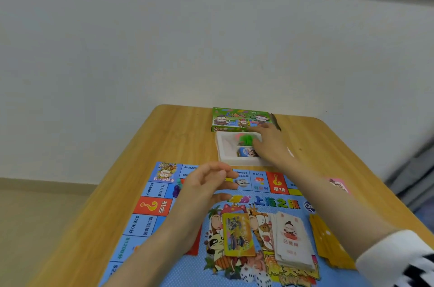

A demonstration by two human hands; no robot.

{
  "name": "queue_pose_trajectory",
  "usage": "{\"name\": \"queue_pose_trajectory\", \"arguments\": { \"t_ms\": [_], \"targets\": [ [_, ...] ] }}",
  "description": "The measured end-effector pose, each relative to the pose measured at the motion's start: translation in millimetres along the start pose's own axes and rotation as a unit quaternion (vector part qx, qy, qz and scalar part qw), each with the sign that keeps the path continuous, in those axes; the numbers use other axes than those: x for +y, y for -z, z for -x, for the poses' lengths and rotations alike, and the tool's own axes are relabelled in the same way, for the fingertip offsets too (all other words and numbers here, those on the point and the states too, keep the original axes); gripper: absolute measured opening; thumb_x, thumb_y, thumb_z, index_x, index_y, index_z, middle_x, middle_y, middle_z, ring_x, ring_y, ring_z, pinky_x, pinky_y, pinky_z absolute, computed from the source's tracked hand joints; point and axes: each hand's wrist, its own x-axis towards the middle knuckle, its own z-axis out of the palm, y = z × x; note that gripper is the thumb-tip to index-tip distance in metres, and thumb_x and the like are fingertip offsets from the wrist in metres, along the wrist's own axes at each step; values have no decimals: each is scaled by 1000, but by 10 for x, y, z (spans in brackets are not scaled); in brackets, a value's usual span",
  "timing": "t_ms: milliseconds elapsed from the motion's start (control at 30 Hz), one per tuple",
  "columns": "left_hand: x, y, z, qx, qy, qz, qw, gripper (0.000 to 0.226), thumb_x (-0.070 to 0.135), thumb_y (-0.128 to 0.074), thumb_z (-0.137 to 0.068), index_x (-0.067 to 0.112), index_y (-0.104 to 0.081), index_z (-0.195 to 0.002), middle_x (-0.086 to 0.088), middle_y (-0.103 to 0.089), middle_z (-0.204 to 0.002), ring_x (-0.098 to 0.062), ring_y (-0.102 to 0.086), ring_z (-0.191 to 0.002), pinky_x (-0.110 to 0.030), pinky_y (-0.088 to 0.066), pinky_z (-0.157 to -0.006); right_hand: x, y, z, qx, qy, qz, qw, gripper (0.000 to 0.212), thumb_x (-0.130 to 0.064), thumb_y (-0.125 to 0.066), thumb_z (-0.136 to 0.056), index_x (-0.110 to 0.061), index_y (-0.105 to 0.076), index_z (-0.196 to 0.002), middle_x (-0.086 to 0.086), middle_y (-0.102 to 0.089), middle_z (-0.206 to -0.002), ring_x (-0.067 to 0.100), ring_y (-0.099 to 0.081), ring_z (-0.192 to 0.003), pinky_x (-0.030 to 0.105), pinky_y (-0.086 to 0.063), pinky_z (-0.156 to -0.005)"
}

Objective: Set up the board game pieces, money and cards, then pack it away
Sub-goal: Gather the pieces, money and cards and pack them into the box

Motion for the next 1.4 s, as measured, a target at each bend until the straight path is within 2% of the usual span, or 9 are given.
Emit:
{"name": "queue_pose_trajectory", "arguments": {
  "t_ms": [133,267,533,733,1100,1167,1200,1267,1400],
  "targets": [
    [1,8,-14,4,1,-2,1000,17,8,-47,-97,7,-64,-98,-1,-72,-90,-13,-68,-81,-25,-55,-71,-51,-9,68,-77,90,85,989,44,-21,-39,-96,-24,-45,-139,1,-25,-155,23,-25,-139,40,-29,-110],
    [5,9,-12,5,0,-3,1000,18,7,-46,-97,7,-64,-99,-1,-72,-89,-13,-68,-80,-26,-56,-71,-66,-5,106,-144,92,116,978,47,-32,-31,-99,-23,-34,-145,1,-20,-157,25,-25,-140,40,-28,-111],
    [23,1,-9,4,0,-4,1000,18,5,-46,-97,6,-64,-98,-1,-72,-89,-13,-68,-79,-25,-56,-69,-182,-57,131,-149,124,218,957,53,-37,-26,-100,-9,-31,-145,12,-26,-152,26,-21,-139,36,-16,-113],
    [35,0,-6,6,1,-15,1000,20,3,-46,-97,5,-65,-95,0,-72,-86,-13,-68,-78,-25,-55,-68,-289,-53,120,-179,94,201,959,51,-41,-26,-99,-7,-34,-136,17,-40,-136,30,-38,-125,40,-32,-101],
    [56,10,-11,12,9,-22,1000,22,3,-45,-97,8,-66,-91,1,-72,-88,-15,-68,-82,-26,-53,-69,-306,-179,50,-229,3,150,962,63,-50,-22,-98,-14,-19,-150,10,1,-159,28,0,-145,47,-3,-115],
    [65,13,-13,16,9,-20,1000,22,2,-45,-97,8,-66,-91,0,-72,-88,-15,-67,-82,-27,-54,-69,-330,-152,24,-225,-4,120,967,56,-47,-23,-99,-10,-37,-139,13,-17,-154,28,-12,-143,48,-9,-115],
    [70,18,-17,22,9,-18,1000,22,2,-45,-97,7,-65,-91,-1,-72,-87,-15,-67,-81,-27,-54,-70,-318,-145,-5,-203,-6,88,975,45,-42,-26,-100,-10,-52,-118,15,-35,-140,28,-26,-136,49,-16,-112],
    [87,35,-27,34,4,-11,999,22,0,-44,-96,5,-65,-92,-1,-72,-86,-13,-67,-78,-26,-55,-70,-302,-84,-35,-169,0,49,984,31,-33,-30,-100,-19,-49,-80,5,-45,-114,26,-39,-123,49,-22,-107],
    [108,83,-51,57,-13,0,998,22,0,-44,-96,6,-65,-91,-2,-72,-86,-12,-66,-75,-26,-56,-72,-278,158,64,-185,50,35,981,40,-44,-30,-95,-22,-60,-111,4,-42,-134,20,-32,-129,48,-20,-113]
  ]
}}
